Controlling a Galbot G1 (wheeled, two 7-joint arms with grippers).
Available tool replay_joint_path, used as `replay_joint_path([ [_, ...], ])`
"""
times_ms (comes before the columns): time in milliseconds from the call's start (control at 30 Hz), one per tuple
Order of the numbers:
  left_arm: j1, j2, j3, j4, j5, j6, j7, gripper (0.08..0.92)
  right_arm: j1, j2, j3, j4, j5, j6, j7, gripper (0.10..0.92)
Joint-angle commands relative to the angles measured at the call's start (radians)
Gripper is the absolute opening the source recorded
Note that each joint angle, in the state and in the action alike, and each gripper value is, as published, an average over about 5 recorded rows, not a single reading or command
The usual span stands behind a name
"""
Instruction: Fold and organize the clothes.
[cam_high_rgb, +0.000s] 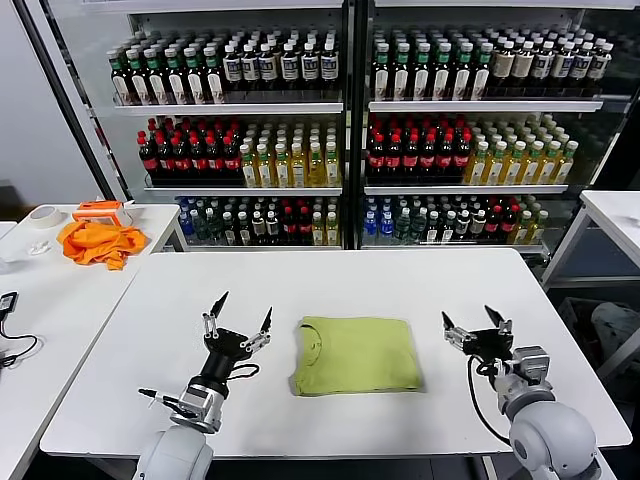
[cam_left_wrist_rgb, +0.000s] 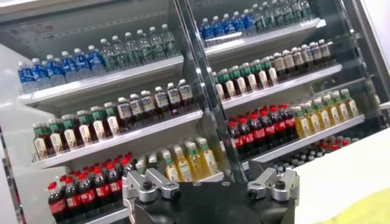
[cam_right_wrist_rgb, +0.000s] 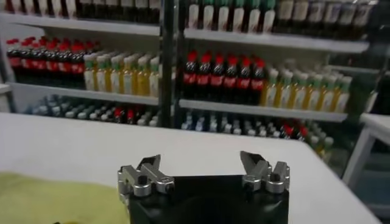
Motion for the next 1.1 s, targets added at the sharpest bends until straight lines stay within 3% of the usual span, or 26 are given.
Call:
replay_joint_path([
  [33, -0.013, -0.025, -0.007, 0.043, -0.012, -0.014, 0.015, 0.823, 0.018, 0.042, 0.039, -0.145, -0.209, 0.239, -0.052, 0.820],
  [800, -0.030, -0.017, -0.033, 0.065, -0.059, 0.024, 0.048, 0.823, 0.040, 0.052, 0.025, -0.167, -0.232, 0.241, -0.065, 0.823],
  [1100, -0.039, -0.017, -0.064, 0.091, -0.056, 0.011, 0.052, 0.823, 0.050, 0.062, 0.038, -0.220, -0.267, 0.311, -0.085, 0.823],
])
